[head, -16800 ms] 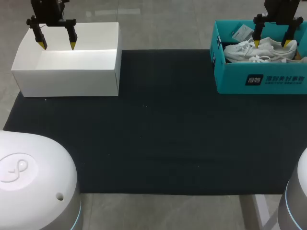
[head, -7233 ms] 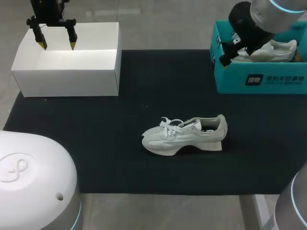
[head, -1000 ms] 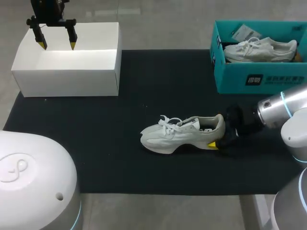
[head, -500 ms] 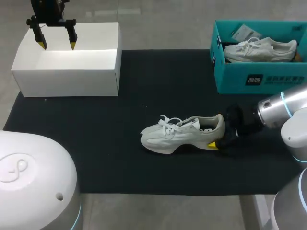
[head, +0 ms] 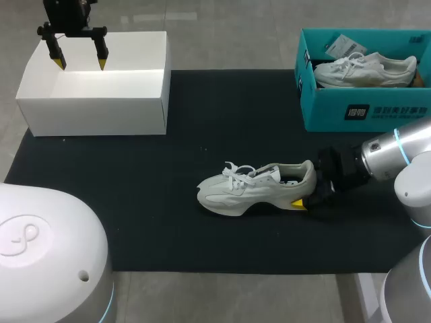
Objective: Take the shoe out of the shoebox, open the shoe tongue, remove and reinsert the insole, then place the shoe into the shoebox
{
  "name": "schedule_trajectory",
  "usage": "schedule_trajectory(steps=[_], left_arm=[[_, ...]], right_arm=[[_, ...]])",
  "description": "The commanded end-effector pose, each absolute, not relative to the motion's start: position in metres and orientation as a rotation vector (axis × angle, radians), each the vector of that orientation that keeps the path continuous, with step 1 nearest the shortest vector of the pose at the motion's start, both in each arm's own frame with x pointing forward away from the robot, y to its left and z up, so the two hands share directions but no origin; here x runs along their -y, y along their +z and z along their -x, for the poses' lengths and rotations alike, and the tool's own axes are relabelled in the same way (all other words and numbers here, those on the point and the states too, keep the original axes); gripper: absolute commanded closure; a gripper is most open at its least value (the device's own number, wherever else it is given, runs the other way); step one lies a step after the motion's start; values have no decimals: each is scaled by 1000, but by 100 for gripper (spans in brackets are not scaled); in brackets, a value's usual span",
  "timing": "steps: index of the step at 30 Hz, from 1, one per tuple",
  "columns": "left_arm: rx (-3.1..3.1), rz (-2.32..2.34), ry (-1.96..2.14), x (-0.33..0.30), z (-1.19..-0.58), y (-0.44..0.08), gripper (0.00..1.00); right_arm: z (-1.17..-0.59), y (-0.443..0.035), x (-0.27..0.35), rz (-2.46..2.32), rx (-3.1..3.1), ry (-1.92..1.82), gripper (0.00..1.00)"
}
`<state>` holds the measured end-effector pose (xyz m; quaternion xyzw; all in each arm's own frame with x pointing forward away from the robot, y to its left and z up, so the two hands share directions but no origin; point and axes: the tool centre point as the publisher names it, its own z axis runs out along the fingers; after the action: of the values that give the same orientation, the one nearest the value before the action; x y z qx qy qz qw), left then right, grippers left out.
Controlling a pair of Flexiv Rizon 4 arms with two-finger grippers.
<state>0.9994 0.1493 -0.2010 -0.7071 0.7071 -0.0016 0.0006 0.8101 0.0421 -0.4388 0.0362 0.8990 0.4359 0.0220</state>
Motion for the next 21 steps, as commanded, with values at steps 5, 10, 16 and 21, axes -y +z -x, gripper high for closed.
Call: schedule_trajectory(steps=[5, 10, 16, 21], left_arm=[[-2221, 2221, -3, -150, -999, -201, 0], [-2221, 2221, -3, -150, -999, -201, 0], [-2022, 2271, 91, -131, -981, -202, 0], [-1986, 2315, 53, -120, -962, -203, 0]], right_arm=[[-808, -443, -45, -115, -2786, 1344, 100], [-808, -443, -45, -115, -2786, 1344, 100], [-808, -443, -45, -115, -2786, 1344, 100], [-808, -443, -45, -115, -2786, 1344, 100]])
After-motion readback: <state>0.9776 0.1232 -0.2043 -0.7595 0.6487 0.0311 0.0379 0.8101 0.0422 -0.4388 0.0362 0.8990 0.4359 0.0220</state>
